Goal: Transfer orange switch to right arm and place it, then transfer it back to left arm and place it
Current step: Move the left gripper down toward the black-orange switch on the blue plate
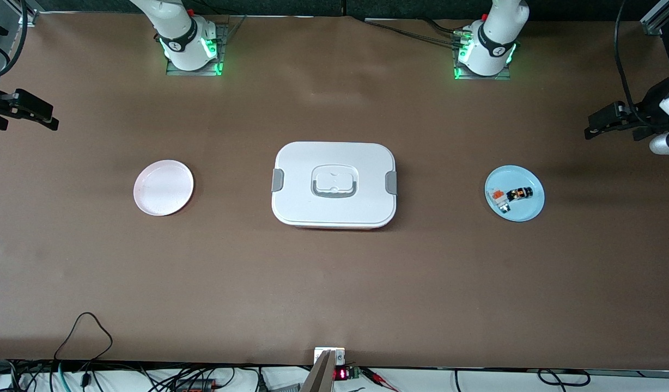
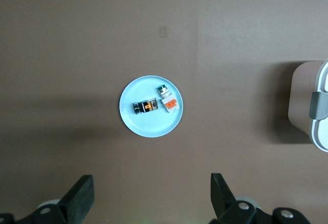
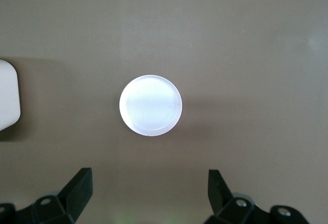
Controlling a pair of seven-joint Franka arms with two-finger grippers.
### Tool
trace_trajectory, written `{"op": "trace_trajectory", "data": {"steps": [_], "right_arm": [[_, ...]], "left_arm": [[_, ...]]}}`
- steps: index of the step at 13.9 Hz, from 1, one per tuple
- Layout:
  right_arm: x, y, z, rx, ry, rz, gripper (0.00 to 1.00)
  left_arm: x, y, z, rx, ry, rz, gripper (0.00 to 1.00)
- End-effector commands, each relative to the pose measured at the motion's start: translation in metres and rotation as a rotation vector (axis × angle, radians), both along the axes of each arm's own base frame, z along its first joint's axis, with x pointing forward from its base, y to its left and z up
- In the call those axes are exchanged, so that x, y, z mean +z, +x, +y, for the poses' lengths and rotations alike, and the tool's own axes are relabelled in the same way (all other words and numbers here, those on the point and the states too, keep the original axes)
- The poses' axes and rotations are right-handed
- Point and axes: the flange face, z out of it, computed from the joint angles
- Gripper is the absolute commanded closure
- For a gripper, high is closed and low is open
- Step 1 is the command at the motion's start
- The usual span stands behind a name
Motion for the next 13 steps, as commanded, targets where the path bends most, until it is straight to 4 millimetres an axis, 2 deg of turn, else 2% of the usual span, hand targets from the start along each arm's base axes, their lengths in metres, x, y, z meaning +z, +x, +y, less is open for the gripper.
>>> {"op": "trace_trajectory", "data": {"steps": [1,6,8,9,11,12,13], "right_arm": [[0.003,-0.001,0.001,-0.010,0.007,0.005,0.00],[-0.001,0.001,0.003,-0.010,0.011,0.011,0.00],[-0.002,0.001,0.002,-0.010,0.010,0.014,0.00],[-0.004,0.002,0.002,-0.010,0.010,0.019,0.00],[-0.006,0.003,0.003,-0.008,0.012,0.022,0.00],[-0.005,0.003,0.003,-0.010,0.010,0.019,0.00],[-0.006,0.003,0.005,-0.007,0.010,0.021,0.00]], "left_arm": [[0.006,0.001,0.005,-0.022,0.018,0.004,0.00],[0.002,0.002,0.006,-0.016,0.018,0.012,0.00],[-0.013,-0.005,0.009,-0.005,0.016,0.110,0.00],[-0.031,-0.006,0.013,0.003,0.013,0.197,0.00],[-0.037,-0.005,0.044,0.055,0.017,0.207,0.00],[-0.045,0.002,0.052,0.066,0.019,0.196,0.00],[-0.052,0.008,0.051,0.072,0.021,0.193,0.00]]}}
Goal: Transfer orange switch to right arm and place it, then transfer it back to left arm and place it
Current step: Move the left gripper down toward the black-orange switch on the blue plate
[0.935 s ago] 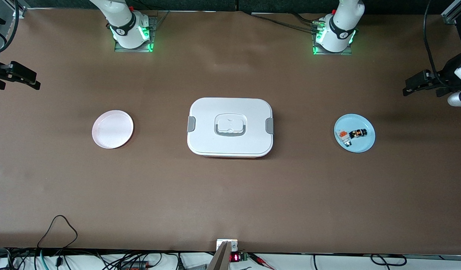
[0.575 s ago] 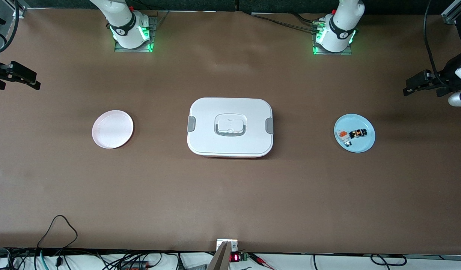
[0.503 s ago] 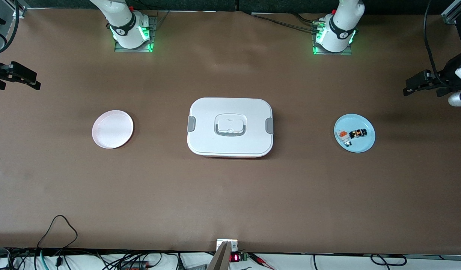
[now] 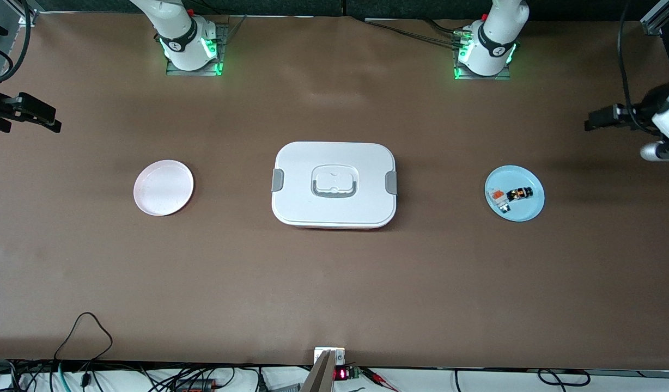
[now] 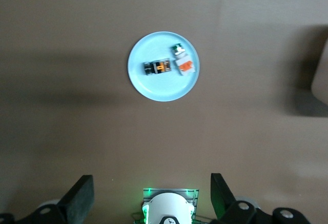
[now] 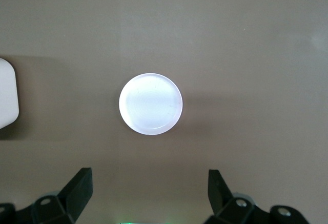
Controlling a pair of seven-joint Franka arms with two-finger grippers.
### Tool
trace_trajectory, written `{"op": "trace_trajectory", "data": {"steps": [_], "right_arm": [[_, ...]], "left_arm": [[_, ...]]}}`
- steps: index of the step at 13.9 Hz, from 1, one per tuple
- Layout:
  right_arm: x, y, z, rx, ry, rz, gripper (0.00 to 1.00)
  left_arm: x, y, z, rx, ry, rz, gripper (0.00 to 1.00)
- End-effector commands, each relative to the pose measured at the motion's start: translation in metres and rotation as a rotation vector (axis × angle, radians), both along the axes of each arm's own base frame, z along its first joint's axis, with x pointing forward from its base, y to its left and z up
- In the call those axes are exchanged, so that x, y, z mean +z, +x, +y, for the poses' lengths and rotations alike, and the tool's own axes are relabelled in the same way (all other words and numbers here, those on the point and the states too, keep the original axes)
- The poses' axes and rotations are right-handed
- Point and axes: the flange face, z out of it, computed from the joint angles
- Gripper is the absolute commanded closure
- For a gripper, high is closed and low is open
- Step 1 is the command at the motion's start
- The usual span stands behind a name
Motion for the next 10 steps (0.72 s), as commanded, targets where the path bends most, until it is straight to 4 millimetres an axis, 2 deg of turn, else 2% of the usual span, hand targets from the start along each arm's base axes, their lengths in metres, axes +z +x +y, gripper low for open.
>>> {"op": "trace_trajectory", "data": {"steps": [1,3,7,10], "right_arm": [[0.003,-0.001,0.007,-0.003,0.010,0.003,0.00],[0.002,0.000,0.013,-0.001,0.004,0.006,0.00],[0.007,-0.003,0.012,-0.009,0.002,0.002,0.00],[0.006,-0.005,0.011,-0.009,-0.020,0.016,0.00]], "left_arm": [[-0.022,0.017,0.011,0.008,0.018,0.016,0.00],[-0.036,0.023,0.015,0.007,0.051,0.044,0.00],[-0.104,0.043,0.009,0.063,0.062,0.156,0.00],[-0.126,0.052,0.011,0.069,0.026,0.112,0.00]]}}
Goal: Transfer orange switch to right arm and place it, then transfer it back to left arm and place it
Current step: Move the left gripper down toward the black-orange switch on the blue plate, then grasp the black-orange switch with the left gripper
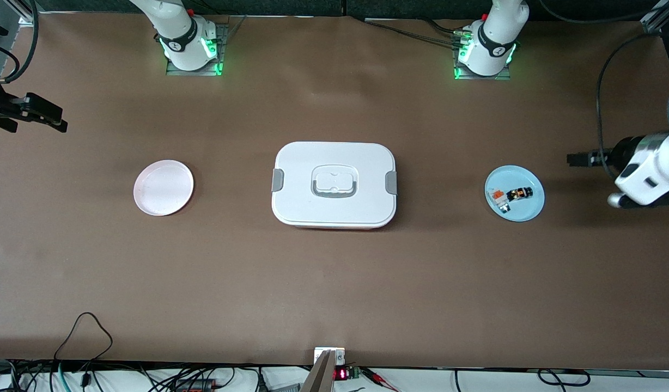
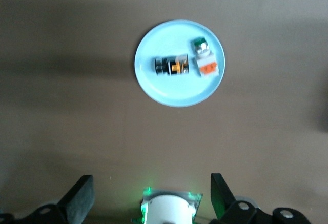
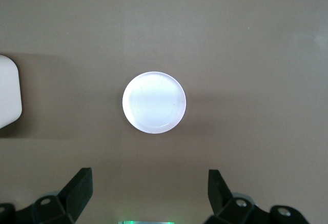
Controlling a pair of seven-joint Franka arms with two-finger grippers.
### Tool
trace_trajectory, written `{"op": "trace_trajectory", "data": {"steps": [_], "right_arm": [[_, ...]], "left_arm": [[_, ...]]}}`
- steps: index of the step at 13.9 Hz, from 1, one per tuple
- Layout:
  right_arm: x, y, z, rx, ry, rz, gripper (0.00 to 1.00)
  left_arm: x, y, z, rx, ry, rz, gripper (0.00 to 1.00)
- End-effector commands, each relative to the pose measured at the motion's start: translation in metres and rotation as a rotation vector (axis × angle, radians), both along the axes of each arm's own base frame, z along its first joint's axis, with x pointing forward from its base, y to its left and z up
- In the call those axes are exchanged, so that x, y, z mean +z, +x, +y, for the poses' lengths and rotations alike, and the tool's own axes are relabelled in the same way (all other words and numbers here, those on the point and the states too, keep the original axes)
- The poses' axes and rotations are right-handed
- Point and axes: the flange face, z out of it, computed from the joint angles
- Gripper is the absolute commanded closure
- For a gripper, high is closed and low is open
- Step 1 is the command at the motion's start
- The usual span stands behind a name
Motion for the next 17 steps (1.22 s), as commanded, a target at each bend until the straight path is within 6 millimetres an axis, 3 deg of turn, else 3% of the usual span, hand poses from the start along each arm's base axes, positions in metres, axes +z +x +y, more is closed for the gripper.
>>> {"op": "trace_trajectory", "data": {"steps": [1,8,10,12,17], "right_arm": [[0.006,-0.004,0.000,-0.012,-0.019,0.008,0.00],[0.004,-0.002,-0.003,-0.029,-0.014,-0.011,0.00],[0.001,-0.020,0.000,-0.072,-0.022,-0.045,0.00],[-0.009,-0.044,0.003,-0.085,-0.022,-0.093,0.00],[-0.008,-0.035,-0.004,-0.085,-0.014,-0.090,0.00]], "left_arm": [[-0.014,0.006,-0.001,0.027,-0.035,-0.043,0.00],[-0.134,-0.012,0.000,0.063,-0.040,-0.063,0.00],[-0.173,-0.012,0.001,0.107,-0.031,-0.026,0.00],[-0.200,-0.009,0.001,0.120,-0.028,-0.029,0.00],[-0.237,-0.004,0.002,0.161,-0.015,-0.048,0.00]]}}
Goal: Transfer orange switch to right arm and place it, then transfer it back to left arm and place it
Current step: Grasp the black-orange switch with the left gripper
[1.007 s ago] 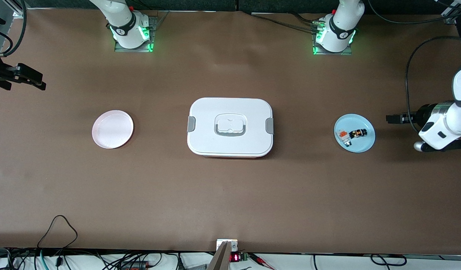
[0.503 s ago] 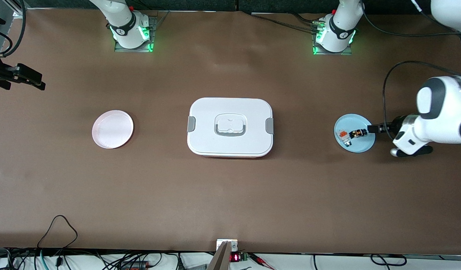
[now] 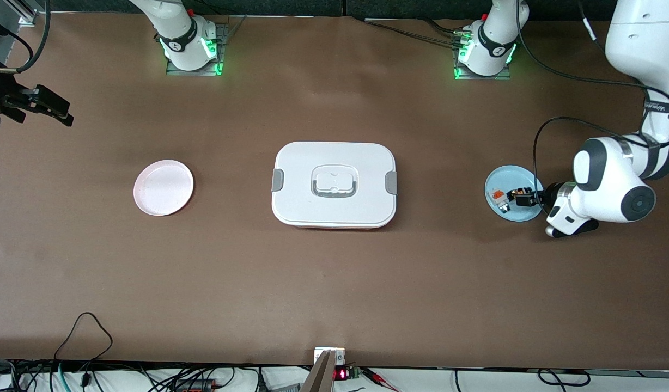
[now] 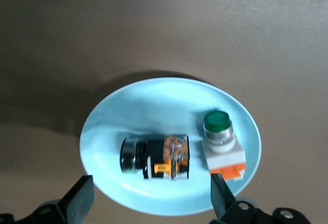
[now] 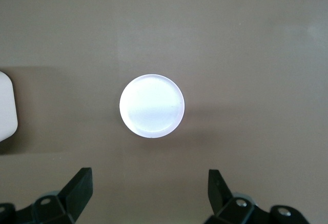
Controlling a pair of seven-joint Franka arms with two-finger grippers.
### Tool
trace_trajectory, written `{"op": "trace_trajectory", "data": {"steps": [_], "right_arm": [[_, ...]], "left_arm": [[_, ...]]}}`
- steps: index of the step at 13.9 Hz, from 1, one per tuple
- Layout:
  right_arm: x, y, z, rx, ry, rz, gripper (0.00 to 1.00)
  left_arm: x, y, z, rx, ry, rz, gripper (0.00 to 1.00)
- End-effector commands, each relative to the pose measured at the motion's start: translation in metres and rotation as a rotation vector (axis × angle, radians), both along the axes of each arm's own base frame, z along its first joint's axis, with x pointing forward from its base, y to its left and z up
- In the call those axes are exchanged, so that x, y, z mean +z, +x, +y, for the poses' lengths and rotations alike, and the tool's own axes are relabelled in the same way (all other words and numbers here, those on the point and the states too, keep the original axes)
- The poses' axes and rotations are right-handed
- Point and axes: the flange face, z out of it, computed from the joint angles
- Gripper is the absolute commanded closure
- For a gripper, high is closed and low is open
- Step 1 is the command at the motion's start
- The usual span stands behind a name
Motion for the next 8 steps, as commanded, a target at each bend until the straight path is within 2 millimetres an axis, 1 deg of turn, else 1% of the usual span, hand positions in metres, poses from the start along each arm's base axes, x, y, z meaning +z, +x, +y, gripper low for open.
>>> {"op": "trace_trajectory", "data": {"steps": [1,5,8], "right_arm": [[0.005,-0.004,-0.005,-0.008,-0.002,-0.020,0.00],[0.012,-0.007,-0.003,-0.017,-0.005,-0.002,0.00],[0.006,-0.004,-0.004,-0.006,-0.003,0.011,0.00]], "left_arm": [[-0.010,0.002,0.001,0.038,-0.004,0.001,0.00],[-0.030,-0.004,0.000,0.072,0.004,0.037,0.00],[-0.037,-0.012,-0.001,0.081,0.008,0.060,0.00]]}}
